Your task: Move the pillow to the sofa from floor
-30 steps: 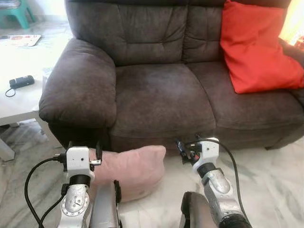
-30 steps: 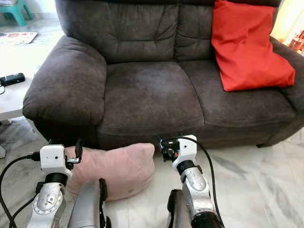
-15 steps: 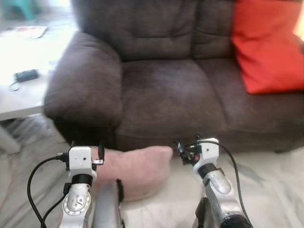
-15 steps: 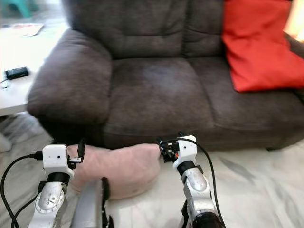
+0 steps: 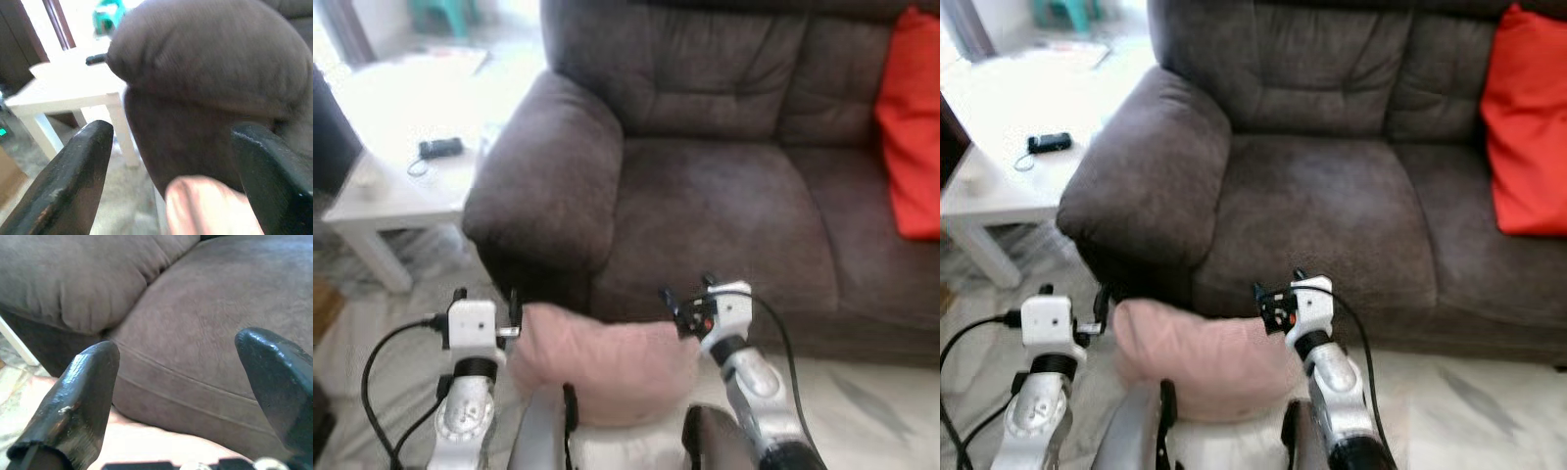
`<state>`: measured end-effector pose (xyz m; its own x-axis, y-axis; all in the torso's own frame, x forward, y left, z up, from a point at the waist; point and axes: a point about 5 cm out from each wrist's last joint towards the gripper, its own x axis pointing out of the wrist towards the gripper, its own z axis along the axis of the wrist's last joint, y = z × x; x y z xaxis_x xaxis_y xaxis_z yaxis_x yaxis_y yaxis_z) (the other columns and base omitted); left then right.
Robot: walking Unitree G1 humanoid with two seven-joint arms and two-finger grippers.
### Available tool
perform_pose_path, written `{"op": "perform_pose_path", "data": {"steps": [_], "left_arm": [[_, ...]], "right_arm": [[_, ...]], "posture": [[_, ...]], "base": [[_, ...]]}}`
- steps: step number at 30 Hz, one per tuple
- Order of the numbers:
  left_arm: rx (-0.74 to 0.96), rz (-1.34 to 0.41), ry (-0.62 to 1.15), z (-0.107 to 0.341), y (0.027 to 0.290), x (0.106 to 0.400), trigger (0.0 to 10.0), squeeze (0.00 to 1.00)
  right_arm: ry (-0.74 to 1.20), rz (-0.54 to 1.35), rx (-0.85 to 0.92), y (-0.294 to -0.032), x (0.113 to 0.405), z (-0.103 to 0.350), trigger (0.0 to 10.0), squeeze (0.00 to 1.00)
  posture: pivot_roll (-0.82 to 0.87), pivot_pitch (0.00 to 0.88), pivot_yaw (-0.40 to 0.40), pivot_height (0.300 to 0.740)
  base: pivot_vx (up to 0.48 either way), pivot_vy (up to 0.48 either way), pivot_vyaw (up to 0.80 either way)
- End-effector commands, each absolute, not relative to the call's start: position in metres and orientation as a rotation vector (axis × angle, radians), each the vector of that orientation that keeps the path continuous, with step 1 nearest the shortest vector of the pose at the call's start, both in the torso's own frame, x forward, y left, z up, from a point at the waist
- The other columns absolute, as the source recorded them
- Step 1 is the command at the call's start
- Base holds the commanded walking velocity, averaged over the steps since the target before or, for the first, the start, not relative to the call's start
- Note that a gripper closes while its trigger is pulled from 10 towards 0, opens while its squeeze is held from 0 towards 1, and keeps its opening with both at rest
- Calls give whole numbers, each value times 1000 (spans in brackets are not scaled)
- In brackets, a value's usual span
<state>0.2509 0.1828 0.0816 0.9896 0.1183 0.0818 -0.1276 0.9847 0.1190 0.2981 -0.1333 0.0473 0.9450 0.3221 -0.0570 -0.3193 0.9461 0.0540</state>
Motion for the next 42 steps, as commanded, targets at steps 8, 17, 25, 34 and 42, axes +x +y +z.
{"op": "perform_pose_path", "data": {"steps": [8,17,25,34,42], "left_arm": [[88,71,-20,73,178,251,10000,0],[82,71,60,57,182,254,10000,0],[56,101,105,49,191,268,10000,0],[34,129,159,37,192,274,10000,0],[32,142,126,40,189,275,10000,0]], "right_arm": [[75,314,50,-134,298,47,10000,0],[67,317,50,-134,300,49,10000,0],[50,332,51,-131,300,54,10000,0],[44,338,50,-133,298,56,10000,0],[46,345,49,-131,300,59,10000,0]], "posture": [[87,71,-51,511],[80,76,-54,511],[58,105,-56,511],[42,147,-63,511],[49,147,-66,511]], "base": [[0,0,0],[0,0,0],[0,0,0],[0,0,0],[0,0,0]]}}
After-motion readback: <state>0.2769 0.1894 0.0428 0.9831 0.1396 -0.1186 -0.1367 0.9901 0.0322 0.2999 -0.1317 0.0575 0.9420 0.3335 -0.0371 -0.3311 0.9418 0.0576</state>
